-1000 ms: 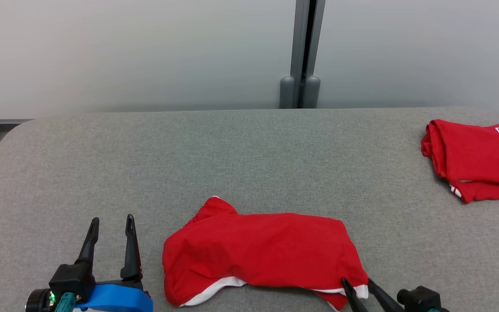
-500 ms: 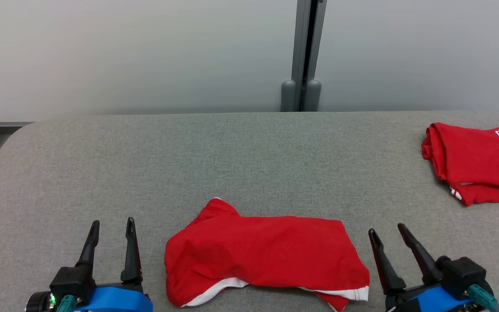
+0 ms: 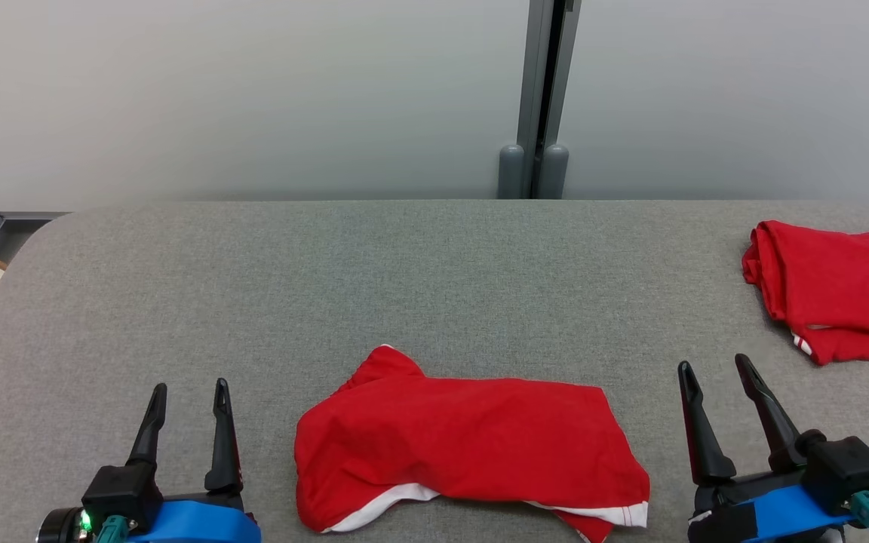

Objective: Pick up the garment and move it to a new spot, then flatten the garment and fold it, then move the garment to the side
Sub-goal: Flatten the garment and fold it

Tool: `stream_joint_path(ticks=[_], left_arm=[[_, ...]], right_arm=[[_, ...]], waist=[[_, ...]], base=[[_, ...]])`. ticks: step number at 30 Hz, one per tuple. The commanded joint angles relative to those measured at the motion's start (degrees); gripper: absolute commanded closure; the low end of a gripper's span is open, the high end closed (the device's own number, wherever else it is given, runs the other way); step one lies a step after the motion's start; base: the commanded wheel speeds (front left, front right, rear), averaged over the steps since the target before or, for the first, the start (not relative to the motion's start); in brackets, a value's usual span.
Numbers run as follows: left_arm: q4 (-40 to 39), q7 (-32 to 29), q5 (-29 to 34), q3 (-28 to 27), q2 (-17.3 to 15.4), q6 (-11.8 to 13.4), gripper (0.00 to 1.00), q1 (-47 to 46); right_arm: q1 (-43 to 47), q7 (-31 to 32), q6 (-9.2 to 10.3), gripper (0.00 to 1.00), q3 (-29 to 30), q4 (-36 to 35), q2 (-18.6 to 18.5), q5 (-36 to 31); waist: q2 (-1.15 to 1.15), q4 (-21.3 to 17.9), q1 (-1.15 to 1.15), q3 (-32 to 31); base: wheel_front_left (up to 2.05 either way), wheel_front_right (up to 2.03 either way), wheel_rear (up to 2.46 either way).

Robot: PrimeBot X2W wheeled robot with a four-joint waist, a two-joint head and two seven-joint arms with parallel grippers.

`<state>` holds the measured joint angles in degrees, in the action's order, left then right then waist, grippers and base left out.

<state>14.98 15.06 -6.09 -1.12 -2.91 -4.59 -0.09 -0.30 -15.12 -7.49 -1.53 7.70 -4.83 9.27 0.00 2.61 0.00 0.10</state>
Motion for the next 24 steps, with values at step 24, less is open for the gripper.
stream_joint_path(ticks=[24], left_arm=[[-0.1,0.2,0.0,0.3,0.0,0.0,0.00,-0.2]], right_arm=[[-2.1,3.8,0.00,0.00,-7.5,10.9,-3.2,2.4]], waist=[[0.00,0.2,0.00,0.7]], base=[[0.00,0.00,0.00]])
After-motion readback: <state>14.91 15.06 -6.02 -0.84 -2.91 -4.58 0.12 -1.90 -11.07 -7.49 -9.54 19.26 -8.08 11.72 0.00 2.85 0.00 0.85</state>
